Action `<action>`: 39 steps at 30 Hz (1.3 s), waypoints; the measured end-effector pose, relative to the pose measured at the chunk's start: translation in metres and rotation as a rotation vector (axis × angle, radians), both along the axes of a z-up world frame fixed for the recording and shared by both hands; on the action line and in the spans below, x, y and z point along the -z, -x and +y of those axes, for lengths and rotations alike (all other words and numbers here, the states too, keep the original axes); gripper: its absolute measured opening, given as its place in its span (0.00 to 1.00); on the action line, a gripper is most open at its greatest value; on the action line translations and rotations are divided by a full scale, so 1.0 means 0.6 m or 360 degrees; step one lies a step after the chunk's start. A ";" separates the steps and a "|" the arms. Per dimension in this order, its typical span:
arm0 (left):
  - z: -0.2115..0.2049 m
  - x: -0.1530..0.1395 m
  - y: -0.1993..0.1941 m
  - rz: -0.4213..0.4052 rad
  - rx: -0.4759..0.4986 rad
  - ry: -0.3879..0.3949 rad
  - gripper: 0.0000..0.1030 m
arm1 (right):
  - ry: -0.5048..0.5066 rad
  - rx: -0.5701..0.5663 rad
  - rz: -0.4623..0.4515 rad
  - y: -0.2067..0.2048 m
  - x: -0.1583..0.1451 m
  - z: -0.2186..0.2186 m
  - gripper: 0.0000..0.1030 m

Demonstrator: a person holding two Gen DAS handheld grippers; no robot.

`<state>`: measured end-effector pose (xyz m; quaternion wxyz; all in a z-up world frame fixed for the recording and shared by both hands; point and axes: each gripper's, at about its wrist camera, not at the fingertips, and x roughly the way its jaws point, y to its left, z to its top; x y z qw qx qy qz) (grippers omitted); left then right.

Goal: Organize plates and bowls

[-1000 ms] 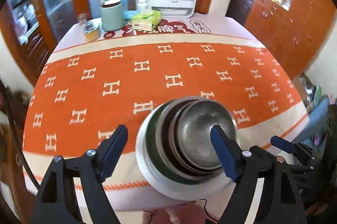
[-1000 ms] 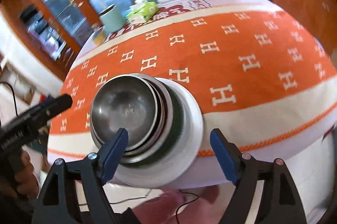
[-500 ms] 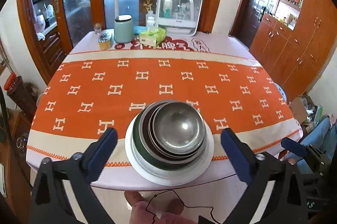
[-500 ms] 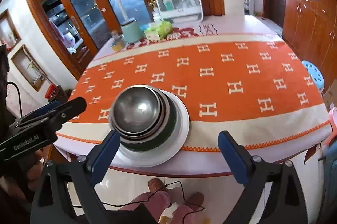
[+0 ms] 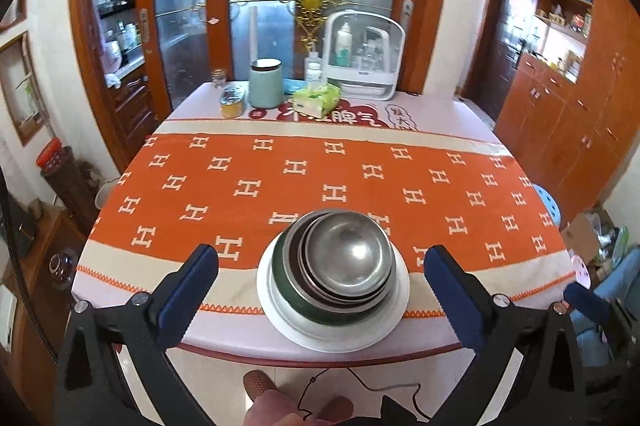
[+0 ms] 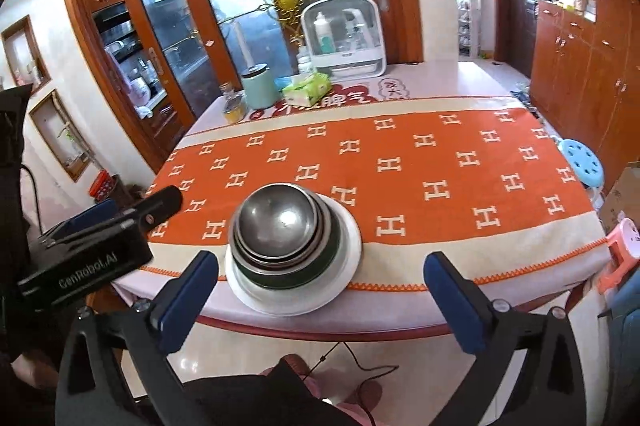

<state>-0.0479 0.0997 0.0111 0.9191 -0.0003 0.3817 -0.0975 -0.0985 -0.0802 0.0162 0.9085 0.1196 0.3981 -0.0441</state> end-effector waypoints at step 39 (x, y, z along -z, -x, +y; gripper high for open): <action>-0.014 0.007 0.027 -0.0008 -0.0032 -0.0135 0.99 | -0.0078 0.0026 0.0095 0.003 0.030 -0.009 1.00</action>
